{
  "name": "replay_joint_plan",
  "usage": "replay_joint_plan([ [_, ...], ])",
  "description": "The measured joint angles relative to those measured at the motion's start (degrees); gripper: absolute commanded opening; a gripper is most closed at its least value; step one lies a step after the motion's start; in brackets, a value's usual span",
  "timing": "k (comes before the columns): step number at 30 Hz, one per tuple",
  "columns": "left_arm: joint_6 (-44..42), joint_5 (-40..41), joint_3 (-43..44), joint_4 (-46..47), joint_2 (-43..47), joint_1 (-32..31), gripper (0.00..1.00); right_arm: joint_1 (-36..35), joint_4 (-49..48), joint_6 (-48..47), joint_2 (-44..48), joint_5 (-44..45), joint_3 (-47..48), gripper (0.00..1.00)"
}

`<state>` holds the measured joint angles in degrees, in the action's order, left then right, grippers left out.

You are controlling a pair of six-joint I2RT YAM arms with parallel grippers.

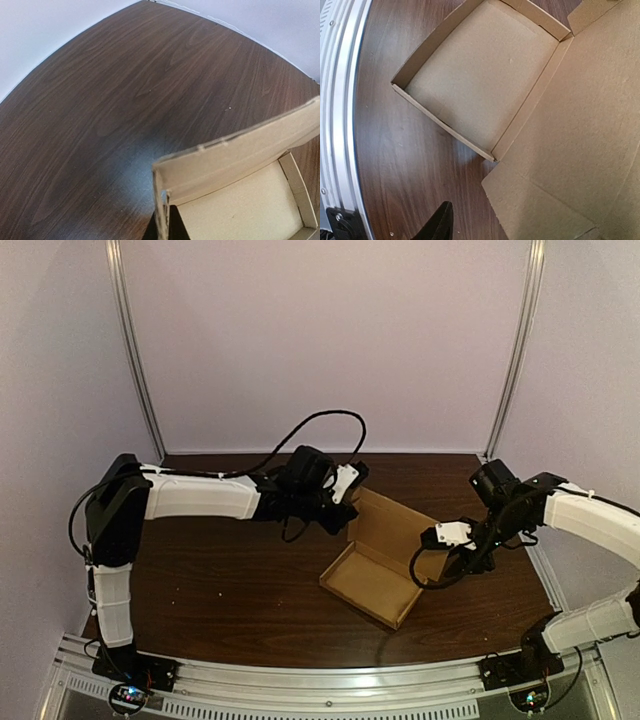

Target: Fold the paper box

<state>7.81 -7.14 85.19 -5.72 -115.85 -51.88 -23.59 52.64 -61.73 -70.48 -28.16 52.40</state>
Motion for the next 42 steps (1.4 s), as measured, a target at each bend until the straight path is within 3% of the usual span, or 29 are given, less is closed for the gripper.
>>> replay_joint_plan([
  [10, 5.57, 11.52, -0.31, 0.50, 0.00, -5.97, 0.00, -8.59, -4.52, 13.79, 5.01, 0.15, -3.19, 0.41],
  [14, 8.09, 15.89, -3.87, 4.98, 0.92, -8.07, 0.00, -10.47, -3.19, 15.43, 5.95, 0.04, -3.17, 0.51],
  [18, 8.96, 17.46, -10.23, 11.50, 3.45, -8.39, 0.00, -11.19, 2.73, 11.54, 8.81, -0.33, -2.25, 0.57],
  [24, 9.01, 17.46, -14.32, 18.16, 4.00, -8.39, 0.00, -11.91, 11.26, 3.21, 9.99, 2.19, 0.72, 0.53],
  [34, 8.96, 17.18, -14.78, 19.37, 4.00, -8.39, 0.00, -12.13, 5.86, 0.07, 9.09, 11.04, 0.96, 0.41],
  [42, 8.68, 17.18, -14.78, 19.34, 4.00, -8.39, 0.00, -12.13, 4.09, -3.50, 8.70, 17.00, 2.86, 0.43],
])
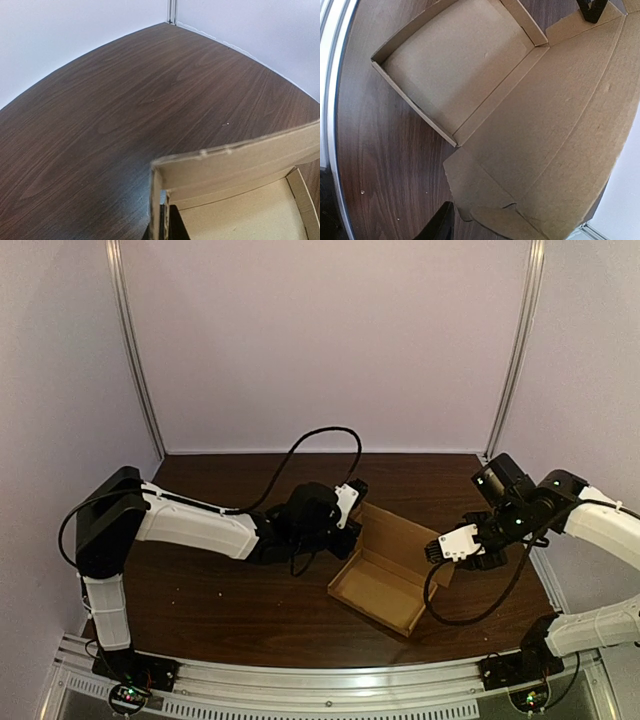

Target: Fold the paper box

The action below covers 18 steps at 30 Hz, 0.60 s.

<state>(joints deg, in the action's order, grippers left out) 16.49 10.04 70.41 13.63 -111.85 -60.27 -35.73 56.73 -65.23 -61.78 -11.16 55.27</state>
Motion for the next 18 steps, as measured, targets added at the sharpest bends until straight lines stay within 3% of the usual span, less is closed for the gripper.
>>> replay_joint_plan([
  [18, -0.59, -0.07, 0.37, -0.42, -0.09, 0.00, 0.00, -0.04, -0.92, -5.27, -0.90, 4.90, -0.02, 0.44],
])
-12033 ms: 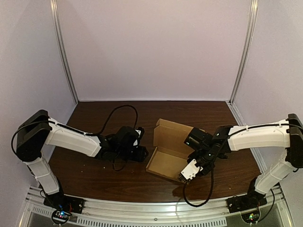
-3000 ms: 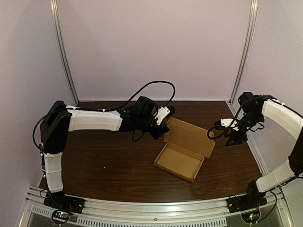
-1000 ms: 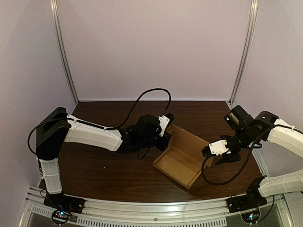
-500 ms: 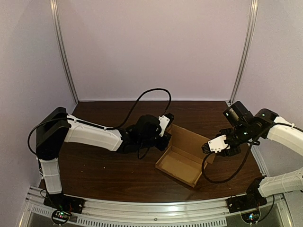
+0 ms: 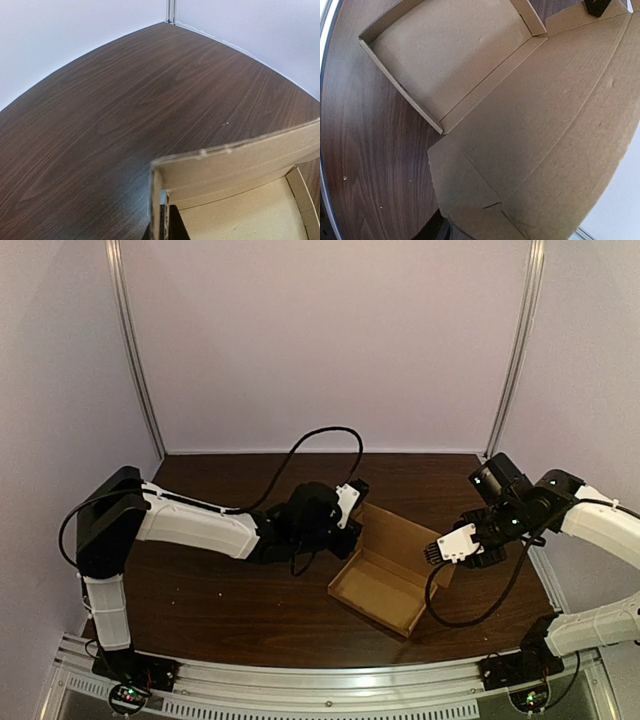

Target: Fold the paper box

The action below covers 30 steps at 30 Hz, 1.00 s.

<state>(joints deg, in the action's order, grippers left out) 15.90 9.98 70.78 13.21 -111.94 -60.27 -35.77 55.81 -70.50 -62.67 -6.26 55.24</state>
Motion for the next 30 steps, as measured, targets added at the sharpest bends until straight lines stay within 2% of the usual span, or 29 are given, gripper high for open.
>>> replay_joint_plan([
  [13, 0.15, -0.74, 0.39, -0.33, -0.15, 0.00, 0.00, -2.89, -0.15, 6.95, -0.94, -9.64, -0.98, 0.49],
  [21, 0.68, -0.46, -0.07, 0.39, -0.15, -0.63, 0.00, -5.70, -1.88, 15.63, -1.53, -15.74, -3.32, 0.53],
  [30, 2.03, 0.31, -5.51, 7.13, 1.14, -0.98, 0.00, -8.15, -8.98, 27.67, -4.76, -17.18, -3.54, 0.53],
])
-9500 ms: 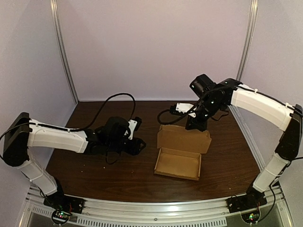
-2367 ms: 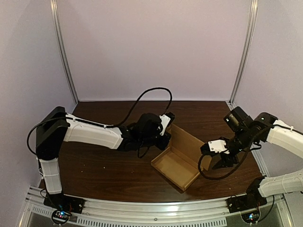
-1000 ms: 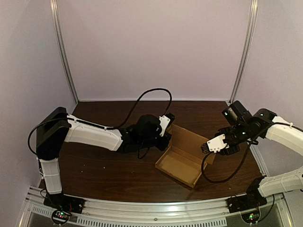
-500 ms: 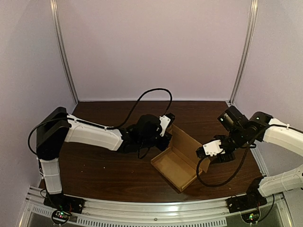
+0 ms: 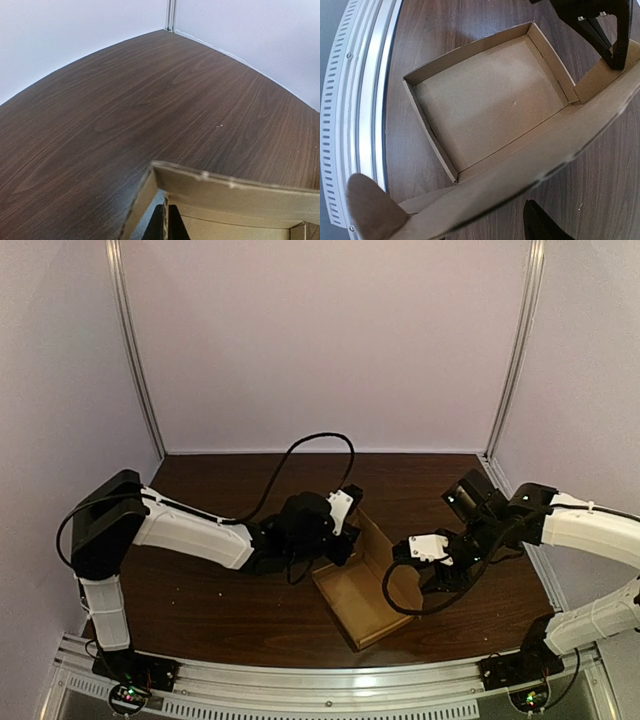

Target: Fold the paper box

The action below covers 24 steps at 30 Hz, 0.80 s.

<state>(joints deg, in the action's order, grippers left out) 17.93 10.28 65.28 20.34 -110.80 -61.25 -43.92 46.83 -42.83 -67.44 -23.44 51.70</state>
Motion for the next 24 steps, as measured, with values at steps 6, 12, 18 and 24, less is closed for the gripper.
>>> replay_joint_plan([
  [6, 0.55, 0.28, -1.90, 2.23, 0.57, -0.33, 0.00, -0.11, -2.84, 4.46, -1.95, 0.61, 0.26, 0.56],
  [12, 0.57, 1.27, -3.04, 3.21, 1.01, -0.52, 0.00, -0.72, -0.09, 3.04, -2.03, -0.42, 0.55, 0.57],
  [18, 0.48, 1.66, -6.60, 7.45, 1.95, -0.70, 0.00, -0.74, 4.44, 1.97, 1.11, -2.40, 1.33, 0.58],
  [24, -1.18, 2.34, -15.13, 20.00, 2.71, -1.01, 0.00, -0.74, 7.67, 2.08, 0.24, -4.72, 6.51, 0.58],
])
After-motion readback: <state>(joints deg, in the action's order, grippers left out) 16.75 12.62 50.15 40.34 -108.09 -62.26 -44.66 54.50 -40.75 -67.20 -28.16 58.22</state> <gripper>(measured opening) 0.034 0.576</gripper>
